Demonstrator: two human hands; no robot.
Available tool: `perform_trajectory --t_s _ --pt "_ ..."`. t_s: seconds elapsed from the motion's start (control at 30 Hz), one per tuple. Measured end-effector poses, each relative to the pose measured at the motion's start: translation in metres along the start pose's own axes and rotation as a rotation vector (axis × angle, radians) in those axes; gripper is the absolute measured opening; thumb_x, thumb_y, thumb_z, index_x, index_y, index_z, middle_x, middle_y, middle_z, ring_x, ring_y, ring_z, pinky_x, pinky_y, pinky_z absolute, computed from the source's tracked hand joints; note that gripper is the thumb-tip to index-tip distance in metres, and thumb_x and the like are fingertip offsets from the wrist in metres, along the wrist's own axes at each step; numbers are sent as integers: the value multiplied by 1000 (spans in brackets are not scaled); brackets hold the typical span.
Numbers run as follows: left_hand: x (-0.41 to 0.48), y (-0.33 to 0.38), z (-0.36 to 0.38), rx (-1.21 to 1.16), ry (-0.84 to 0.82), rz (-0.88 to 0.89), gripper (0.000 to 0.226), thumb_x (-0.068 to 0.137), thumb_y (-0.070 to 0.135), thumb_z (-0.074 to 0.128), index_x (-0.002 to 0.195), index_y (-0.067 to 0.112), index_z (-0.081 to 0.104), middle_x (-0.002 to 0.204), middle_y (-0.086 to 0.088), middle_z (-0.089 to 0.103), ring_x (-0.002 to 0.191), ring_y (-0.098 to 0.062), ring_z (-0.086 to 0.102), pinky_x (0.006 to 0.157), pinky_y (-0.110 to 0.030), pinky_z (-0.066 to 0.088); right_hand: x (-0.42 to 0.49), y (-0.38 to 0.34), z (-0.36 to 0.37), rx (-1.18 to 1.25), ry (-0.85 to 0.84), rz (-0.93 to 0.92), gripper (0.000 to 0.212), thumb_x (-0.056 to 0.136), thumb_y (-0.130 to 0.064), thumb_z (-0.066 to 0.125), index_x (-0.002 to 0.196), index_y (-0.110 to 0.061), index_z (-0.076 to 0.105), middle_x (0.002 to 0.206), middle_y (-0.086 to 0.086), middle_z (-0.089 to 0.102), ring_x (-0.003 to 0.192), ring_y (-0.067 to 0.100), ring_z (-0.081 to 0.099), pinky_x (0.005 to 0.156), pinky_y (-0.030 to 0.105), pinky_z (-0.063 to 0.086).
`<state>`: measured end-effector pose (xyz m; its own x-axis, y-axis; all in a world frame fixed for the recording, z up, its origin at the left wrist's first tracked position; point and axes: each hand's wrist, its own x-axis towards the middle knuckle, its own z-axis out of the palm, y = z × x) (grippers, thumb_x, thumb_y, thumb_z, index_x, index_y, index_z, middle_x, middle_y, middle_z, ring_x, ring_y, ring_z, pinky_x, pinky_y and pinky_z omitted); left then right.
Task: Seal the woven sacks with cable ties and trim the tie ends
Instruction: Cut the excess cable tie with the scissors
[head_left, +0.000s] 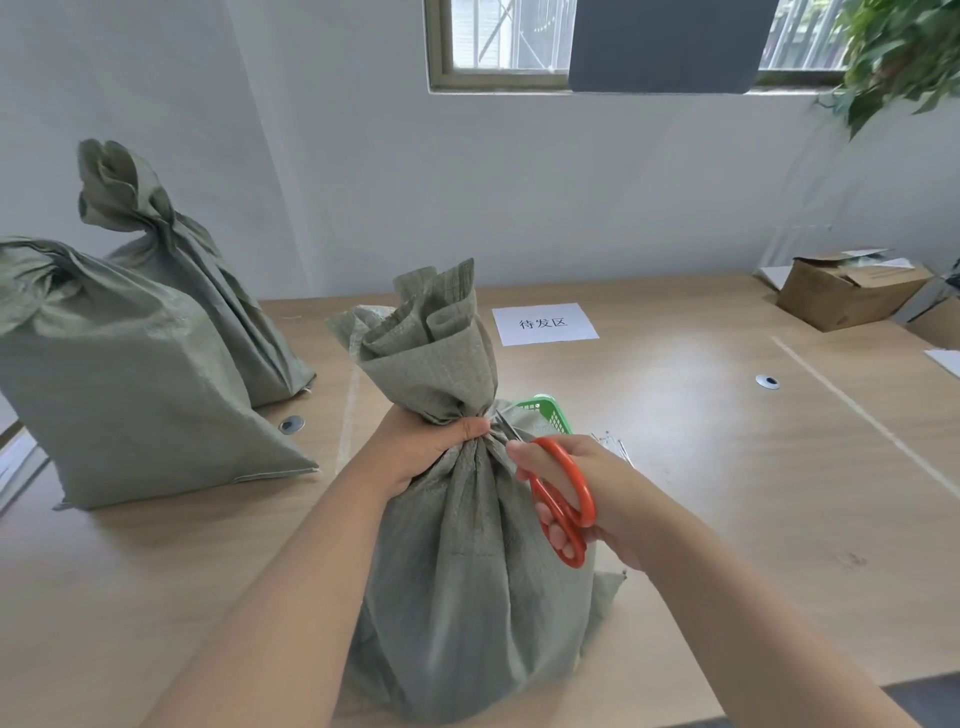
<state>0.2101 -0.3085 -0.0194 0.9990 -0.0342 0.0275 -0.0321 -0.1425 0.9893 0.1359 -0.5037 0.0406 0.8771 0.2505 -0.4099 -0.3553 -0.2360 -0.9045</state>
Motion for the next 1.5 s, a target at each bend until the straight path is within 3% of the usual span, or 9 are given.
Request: perform_trajectory --t_s 0.33,0.53,0.73,1.0,1.33,1.5 --pt "7 -8 -2 -27 21 -20 33 72 13 88 101 16 73 98 9 77 92 2 70 77 -13 53 12 4 1 -27 9 -43 29 94 -43 63 88 -15 60 59 10 52 37 19 46 39 21 42" --pt "11 -7 -2 -33 22 -16 58 57 32 90 108 12 73 107 4 77 104 -8 69 89 -24 53 17 8 2 -68 32 -71 28 95 -44 62 92 -16 63 54 8 53 34 18 46 36 21 40" --pt "13 -4 1 -18 11 -12 34 70 13 89 97 23 71 97 14 74 86 11 67 71 -6 50 22 16 4 -66 84 -89 31 95 -43 63 94 -13 62 52 8 53 32 19 45 35 22 39" --pt "16 -3 2 -3 1 -4 35 70 15 90 98 25 70 98 16 74 87 13 66 73 -6 49 27 29 12 -117 140 -140 30 97 -43 60 82 -17 56 53 9 54 32 21 48 35 24 40" --pt "15 -3 0 -13 -2 -12 32 72 12 88 97 23 71 97 15 75 85 12 67 70 -5 49 32 36 16 -101 190 -166 36 95 -46 62 88 -10 59 54 12 54 35 22 48 36 26 39" --pt "14 -3 -2 -23 6 -22 35 72 14 88 103 19 72 102 9 76 95 4 69 79 -13 52 32 38 14 -31 188 -214 34 92 -45 66 90 -11 60 51 10 54 34 23 47 34 24 38"
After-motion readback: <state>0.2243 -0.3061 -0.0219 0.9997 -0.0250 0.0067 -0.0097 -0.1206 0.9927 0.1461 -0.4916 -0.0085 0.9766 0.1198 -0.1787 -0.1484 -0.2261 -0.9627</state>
